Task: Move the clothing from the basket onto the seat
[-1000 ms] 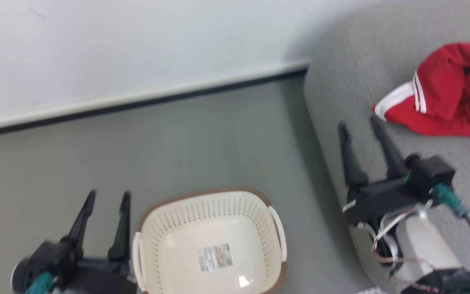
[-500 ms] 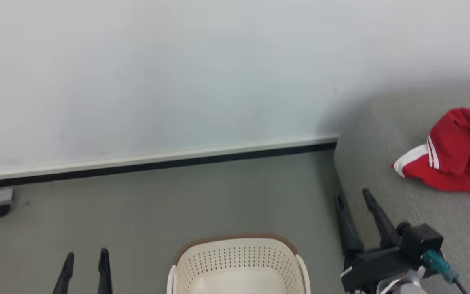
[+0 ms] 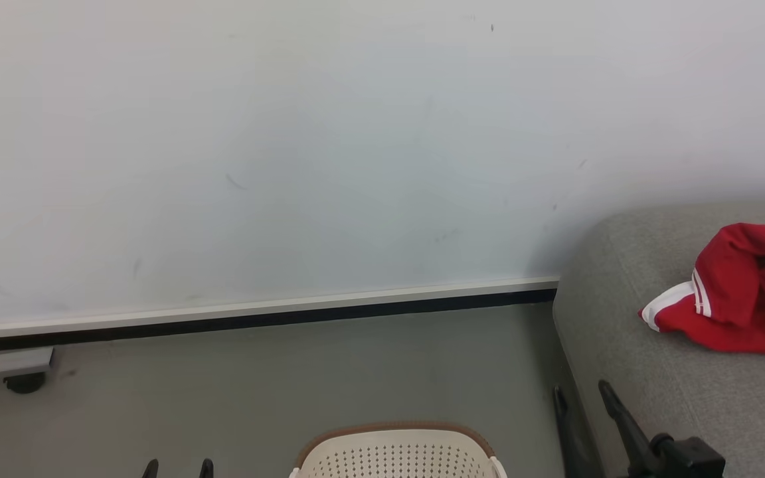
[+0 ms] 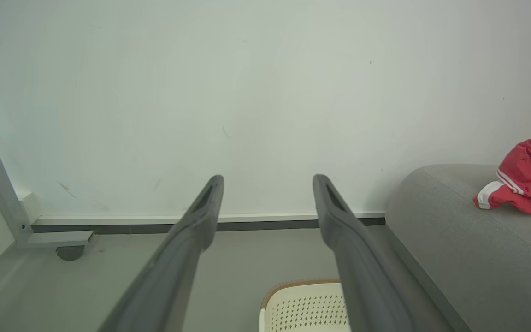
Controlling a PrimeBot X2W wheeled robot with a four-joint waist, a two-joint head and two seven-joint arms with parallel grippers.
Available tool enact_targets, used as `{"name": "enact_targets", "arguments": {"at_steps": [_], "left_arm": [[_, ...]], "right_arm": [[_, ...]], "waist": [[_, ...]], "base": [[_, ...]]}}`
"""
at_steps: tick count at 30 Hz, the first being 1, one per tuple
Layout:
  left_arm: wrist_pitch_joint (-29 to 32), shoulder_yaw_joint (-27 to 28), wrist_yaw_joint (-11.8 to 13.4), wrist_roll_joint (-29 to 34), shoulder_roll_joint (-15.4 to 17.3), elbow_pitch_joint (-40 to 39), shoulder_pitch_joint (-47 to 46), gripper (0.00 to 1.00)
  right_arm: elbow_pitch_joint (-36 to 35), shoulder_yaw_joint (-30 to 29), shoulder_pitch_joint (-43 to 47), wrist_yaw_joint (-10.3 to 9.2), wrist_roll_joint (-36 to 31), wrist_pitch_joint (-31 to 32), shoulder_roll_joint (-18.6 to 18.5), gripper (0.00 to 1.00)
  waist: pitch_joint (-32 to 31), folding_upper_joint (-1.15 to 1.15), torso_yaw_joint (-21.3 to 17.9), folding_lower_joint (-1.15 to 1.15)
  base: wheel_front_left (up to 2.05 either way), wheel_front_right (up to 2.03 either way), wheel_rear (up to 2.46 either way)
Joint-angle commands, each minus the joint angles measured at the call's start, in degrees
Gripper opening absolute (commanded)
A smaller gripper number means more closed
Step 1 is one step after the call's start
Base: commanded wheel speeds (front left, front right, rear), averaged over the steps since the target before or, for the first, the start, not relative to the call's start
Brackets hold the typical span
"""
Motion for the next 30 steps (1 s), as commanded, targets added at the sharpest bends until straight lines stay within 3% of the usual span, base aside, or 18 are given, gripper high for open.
{"name": "enact_targets", "arguments": {"at_steps": [1,14,29,30], "left_arm": [[-0.2,0.9,-0.7,1.3,-0.6,0.8,1.1,1.0],[-0.2,4.1,-3.8,3.7,-3.5,3.6,1.9,1.0],[-0.2,4.9,-5.4,5.0,-4.6,3.8,1.5,1.0],[0.0,4.8,-5.3,4.5,-4.6,3.9,1.1,0.0]], "right_arm": [[-0.2,-0.3,1.7,0.0,-0.8,0.0,0.5,1.0],[-0.4,-0.1,3.9,0.0,-1.9,0.0,1.0,1.0],[-0.2,0.0,3.5,0.0,-1.5,0.0,0.7,1.0],[-0.2,-0.1,3.3,0.0,-1.6,0.0,0.8,0.0]], "waist": [[-0.5,0.0,-0.3,0.01],[-0.4,0.0,-0.7,0.01],[0.7,0.0,-0.8,0.01],[0.7,0.0,-0.8,0.01]], "base": [[0.0,0.0,0.0],[0.0,0.0,0.0],[0.0,0.0,0.0],[0.0,0.0,0.0]]}}
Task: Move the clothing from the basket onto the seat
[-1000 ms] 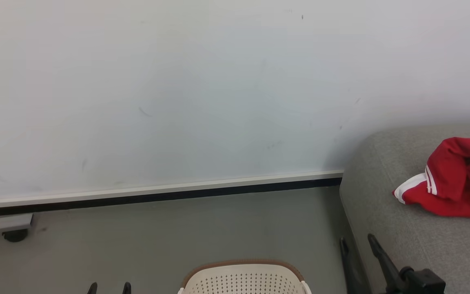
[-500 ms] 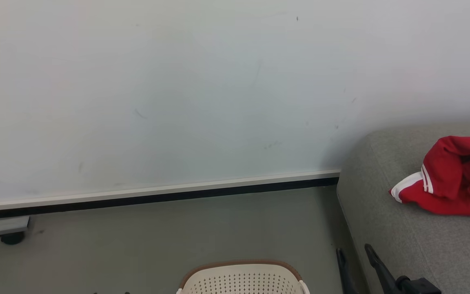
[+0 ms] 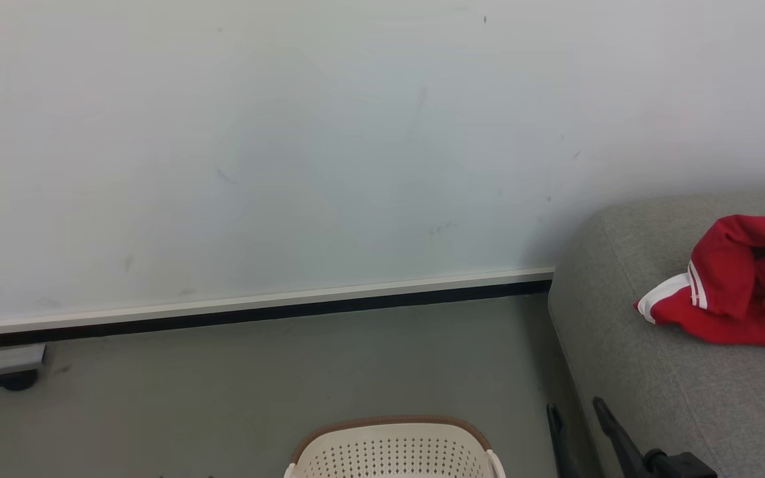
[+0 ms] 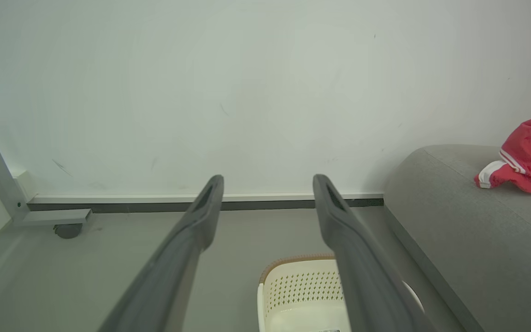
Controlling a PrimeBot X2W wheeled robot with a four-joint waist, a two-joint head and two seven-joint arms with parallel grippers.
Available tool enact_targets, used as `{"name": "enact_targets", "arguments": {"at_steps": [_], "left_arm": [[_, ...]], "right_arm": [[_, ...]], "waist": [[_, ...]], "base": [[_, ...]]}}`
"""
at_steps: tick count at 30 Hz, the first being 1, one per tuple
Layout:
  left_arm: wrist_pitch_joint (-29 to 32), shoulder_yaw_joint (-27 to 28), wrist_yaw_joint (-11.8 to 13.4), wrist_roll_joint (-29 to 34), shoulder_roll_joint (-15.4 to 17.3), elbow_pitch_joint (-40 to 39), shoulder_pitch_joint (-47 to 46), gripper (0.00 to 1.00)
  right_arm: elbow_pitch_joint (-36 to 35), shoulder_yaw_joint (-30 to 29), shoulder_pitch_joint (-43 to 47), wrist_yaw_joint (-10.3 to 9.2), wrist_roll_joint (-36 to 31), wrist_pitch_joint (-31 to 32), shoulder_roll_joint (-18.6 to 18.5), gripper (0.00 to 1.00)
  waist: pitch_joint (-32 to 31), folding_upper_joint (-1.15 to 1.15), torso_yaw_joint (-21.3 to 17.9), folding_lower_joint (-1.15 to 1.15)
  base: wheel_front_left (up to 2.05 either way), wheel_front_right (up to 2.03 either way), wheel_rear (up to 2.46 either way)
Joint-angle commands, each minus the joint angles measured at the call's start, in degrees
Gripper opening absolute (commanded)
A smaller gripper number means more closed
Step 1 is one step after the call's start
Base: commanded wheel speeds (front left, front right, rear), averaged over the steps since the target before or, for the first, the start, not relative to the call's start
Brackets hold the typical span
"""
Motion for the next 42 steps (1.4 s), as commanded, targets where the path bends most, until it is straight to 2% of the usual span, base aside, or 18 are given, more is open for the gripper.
{"name": "enact_targets", "arguments": {"at_steps": [1,7,23,42], "left_arm": [[0.0,0.0,-0.3,0.0,0.0,-0.1,0.0,0.0],[0.4,-0.2,-0.4,-0.7,-0.3,2.7,0.0,0.0],[4.9,0.5,-1.6,-19.5,0.4,6.8,-4.7,0.0],[9.7,1.7,-2.8,-37.2,0.8,10.5,-9.2,0.0]], "right_arm": [[0.0,0.0,0.0,0.0,0.0,0.0,0.0,0.0],[2.7,0.0,1.5,0.0,0.4,0.1,0.1,0.0],[2.2,-3.6,0.1,0.0,18.0,2.9,0.1,0.0],[1.9,-7.4,-1.3,0.0,34.7,5.9,0.4,0.0]], "waist": [[0.0,0.0,0.0,0.0],[0.1,0.0,0.0,0.0],[0.9,0.0,0.1,0.0],[1.9,0.0,0.3,0.0]], "base": [[0.0,0.0,0.0],[0.0,0.0,0.0],[0.0,0.0,0.0],[0.0,0.0,0.0]]}}
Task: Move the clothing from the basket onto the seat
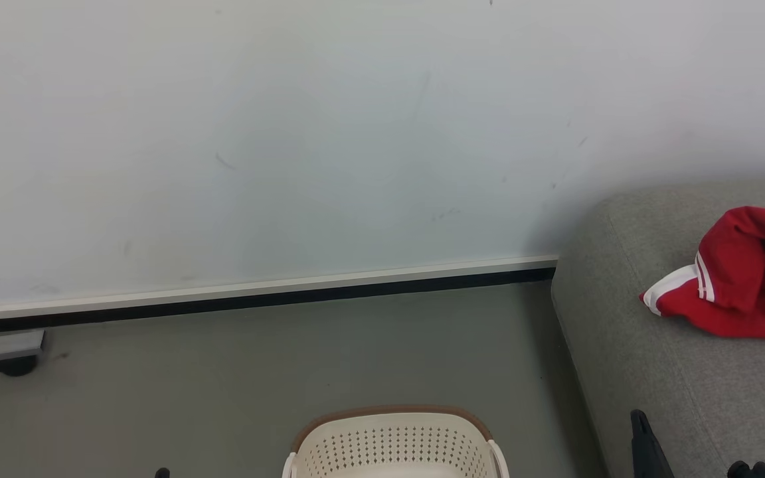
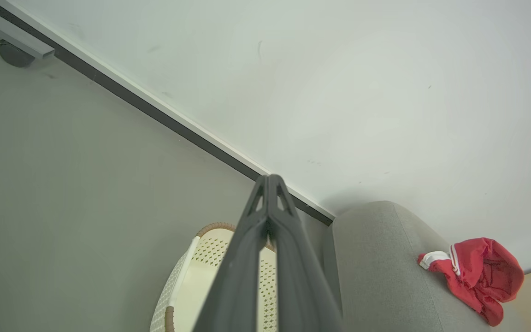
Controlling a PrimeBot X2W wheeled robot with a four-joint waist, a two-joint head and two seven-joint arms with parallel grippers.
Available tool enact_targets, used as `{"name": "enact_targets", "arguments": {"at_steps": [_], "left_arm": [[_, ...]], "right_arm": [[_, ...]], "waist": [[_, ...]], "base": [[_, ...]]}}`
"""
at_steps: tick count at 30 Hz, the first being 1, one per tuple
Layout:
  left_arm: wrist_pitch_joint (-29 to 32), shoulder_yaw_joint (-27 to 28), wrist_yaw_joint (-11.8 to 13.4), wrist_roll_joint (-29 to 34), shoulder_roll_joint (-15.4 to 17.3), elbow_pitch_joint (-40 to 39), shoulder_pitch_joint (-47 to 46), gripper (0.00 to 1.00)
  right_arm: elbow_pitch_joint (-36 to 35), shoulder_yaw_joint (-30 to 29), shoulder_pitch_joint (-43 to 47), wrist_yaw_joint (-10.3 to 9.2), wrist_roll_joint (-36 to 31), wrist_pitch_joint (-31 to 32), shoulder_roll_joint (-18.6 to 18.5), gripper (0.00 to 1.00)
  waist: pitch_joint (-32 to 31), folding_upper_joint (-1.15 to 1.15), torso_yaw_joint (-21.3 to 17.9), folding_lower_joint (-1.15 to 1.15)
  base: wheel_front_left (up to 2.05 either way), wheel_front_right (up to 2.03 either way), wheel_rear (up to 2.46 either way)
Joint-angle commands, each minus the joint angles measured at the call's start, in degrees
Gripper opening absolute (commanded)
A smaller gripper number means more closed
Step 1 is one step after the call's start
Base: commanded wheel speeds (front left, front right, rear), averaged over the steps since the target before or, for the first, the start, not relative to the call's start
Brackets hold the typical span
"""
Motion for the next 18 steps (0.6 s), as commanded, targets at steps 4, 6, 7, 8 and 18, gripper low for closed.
{"name": "enact_targets", "arguments": {"at_steps": [4,6,7,8,18], "left_arm": [[1.0,0.6,-0.5,-4.5,0.6,0.4,-2.2,0.0],[1.5,0.7,-0.5,-6.0,0.6,0.7,-2.6,0.0],[1.7,0.8,-0.6,-6.8,0.6,0.9,-2.8,0.0],[1.9,0.9,-0.7,-7.6,0.6,1.1,-3.0,0.0],[4.1,1.6,-1.1,-14.9,0.7,2.7,-4.9,0.0]], "right_arm": [[-0.8,-1.0,-1.5,0.0,3.9,0.7,0.1,0.0],[-0.9,-1.4,-1.7,0.0,5.4,1.0,0.2,0.0],[-0.9,-1.6,-1.8,0.0,6.2,1.2,0.2,0.0],[-0.9,-1.8,-1.8,0.0,6.9,1.3,0.2,0.0],[-1.0,-3.5,-2.3,0.0,13.8,2.7,0.5,0.0]], "waist": [[0.2,-0.01,0.0,-0.01],[0.3,-0.01,0.1,-0.01],[0.3,-0.01,0.1,-0.01],[0.4,-0.01,0.1,-0.01],[0.9,-0.01,0.2,-0.01]], "base": [[0.0,0.0,0.0],[0.0,0.0,0.0],[0.0,0.0,0.0],[0.0,0.0,0.0],[0.0,0.0,0.0]]}}
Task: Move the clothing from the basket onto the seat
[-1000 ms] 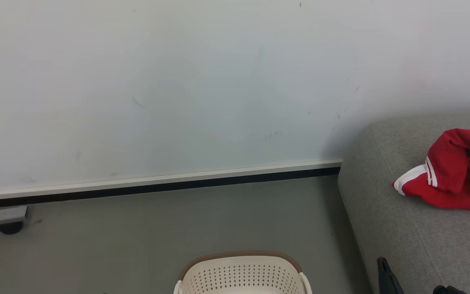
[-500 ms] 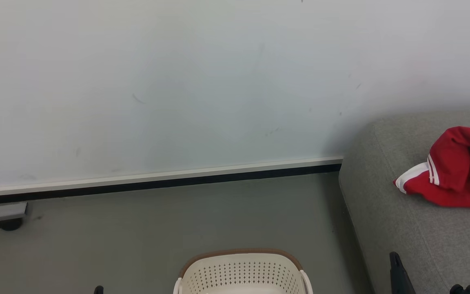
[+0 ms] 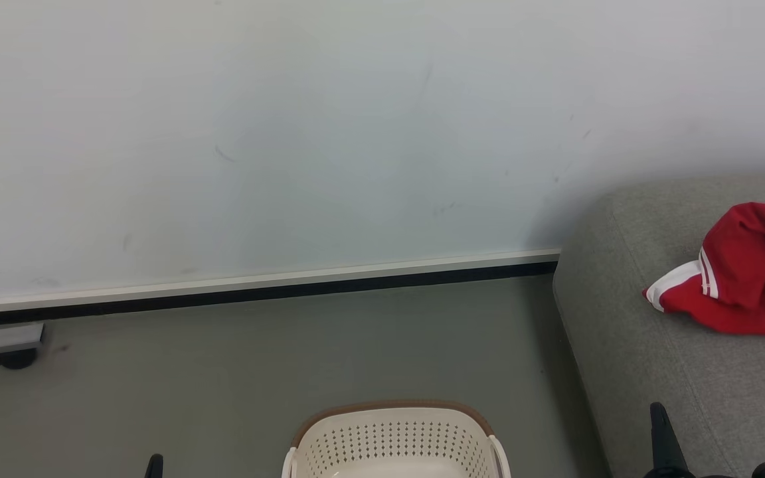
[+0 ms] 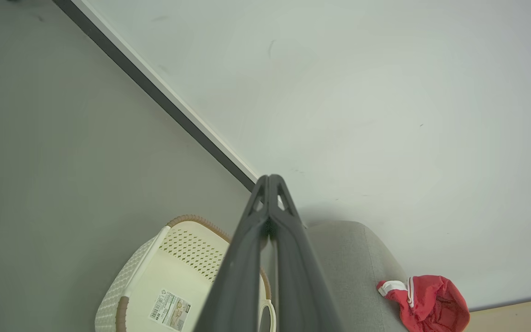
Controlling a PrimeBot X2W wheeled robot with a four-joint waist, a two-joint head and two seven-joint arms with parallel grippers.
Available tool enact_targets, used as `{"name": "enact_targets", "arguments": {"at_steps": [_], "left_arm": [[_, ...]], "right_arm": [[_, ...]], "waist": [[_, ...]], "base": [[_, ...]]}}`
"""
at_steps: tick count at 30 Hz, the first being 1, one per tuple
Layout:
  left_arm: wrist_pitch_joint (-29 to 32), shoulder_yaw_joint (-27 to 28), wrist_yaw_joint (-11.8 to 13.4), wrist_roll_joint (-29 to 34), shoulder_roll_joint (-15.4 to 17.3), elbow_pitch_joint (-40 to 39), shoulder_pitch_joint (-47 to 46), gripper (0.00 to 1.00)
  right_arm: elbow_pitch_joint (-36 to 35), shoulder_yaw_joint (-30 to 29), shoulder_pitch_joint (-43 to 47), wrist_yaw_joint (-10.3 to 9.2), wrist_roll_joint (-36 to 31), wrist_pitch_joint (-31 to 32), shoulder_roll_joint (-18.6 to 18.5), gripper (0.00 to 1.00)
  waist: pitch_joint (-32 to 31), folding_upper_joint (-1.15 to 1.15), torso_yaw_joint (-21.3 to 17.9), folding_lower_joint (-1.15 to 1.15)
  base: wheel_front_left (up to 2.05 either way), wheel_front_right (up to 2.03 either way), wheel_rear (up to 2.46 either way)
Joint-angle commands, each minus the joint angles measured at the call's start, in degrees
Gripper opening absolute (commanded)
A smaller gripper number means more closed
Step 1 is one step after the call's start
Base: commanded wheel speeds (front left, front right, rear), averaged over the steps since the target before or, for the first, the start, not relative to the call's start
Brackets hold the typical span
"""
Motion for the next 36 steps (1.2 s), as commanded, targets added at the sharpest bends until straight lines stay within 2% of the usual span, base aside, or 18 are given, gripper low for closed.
{"name": "enact_targets", "arguments": {"at_steps": [1,17,36], "left_arm": [[0.4,0.4,-0.2,-1.9,0.5,-0.1,-1.6,0.0],[3.7,1.5,-1.0,-12.6,0.4,2.3,-4.3,0.0],[6.8,2.8,-1.6,-22.0,0.3,4.5,-7.0,0.0]], "right_arm": [[-0.6,-0.4,-1.0,0.0,1.6,0.4,0.1,0.0],[-0.8,-3.2,-1.9,0.0,11.8,2.5,0.6,0.0],[-1.0,-5.8,-2.7,0.01,20.7,4.6,1.2,0.0]], "waist": [[0.1,0.0,0.0,-0.01],[0.9,0.0,0.2,-0.01],[1.8,0.0,0.3,-0.01]], "base": [[0.0,0.0,0.0],[0.0,0.0,0.0],[0.0,0.0,0.0]]}}
